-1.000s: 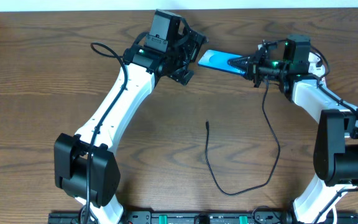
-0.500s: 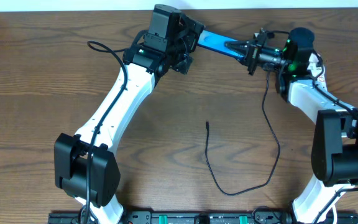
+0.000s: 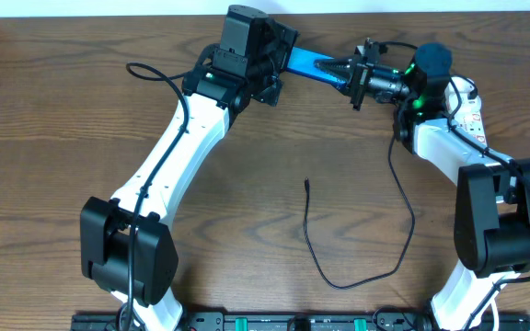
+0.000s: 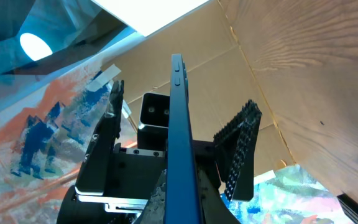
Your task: Plug charger to phone and switch on socket
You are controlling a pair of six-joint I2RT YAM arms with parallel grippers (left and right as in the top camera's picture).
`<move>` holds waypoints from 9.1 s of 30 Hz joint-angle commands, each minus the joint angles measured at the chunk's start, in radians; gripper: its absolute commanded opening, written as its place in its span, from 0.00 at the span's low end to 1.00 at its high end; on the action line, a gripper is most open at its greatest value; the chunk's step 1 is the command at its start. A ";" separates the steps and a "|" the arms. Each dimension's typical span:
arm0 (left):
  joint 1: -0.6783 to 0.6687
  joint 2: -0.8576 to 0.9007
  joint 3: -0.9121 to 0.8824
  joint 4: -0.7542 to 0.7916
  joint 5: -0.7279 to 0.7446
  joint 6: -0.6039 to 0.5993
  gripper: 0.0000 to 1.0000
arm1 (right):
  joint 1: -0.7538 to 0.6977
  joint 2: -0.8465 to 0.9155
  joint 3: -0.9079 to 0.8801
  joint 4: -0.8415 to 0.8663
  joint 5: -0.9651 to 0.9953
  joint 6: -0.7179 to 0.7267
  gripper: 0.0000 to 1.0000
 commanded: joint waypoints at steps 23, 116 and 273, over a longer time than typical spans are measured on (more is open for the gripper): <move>0.003 -0.019 0.024 0.006 -0.072 -0.127 0.53 | 0.017 -0.008 0.017 0.011 0.094 0.014 0.01; 0.003 -0.019 0.022 0.137 -0.103 0.089 0.19 | 0.066 -0.011 0.038 0.085 0.121 0.014 0.02; 0.508 -0.019 0.021 -0.195 0.875 0.950 0.08 | 0.560 -0.008 0.068 -1.559 1.114 -1.224 0.72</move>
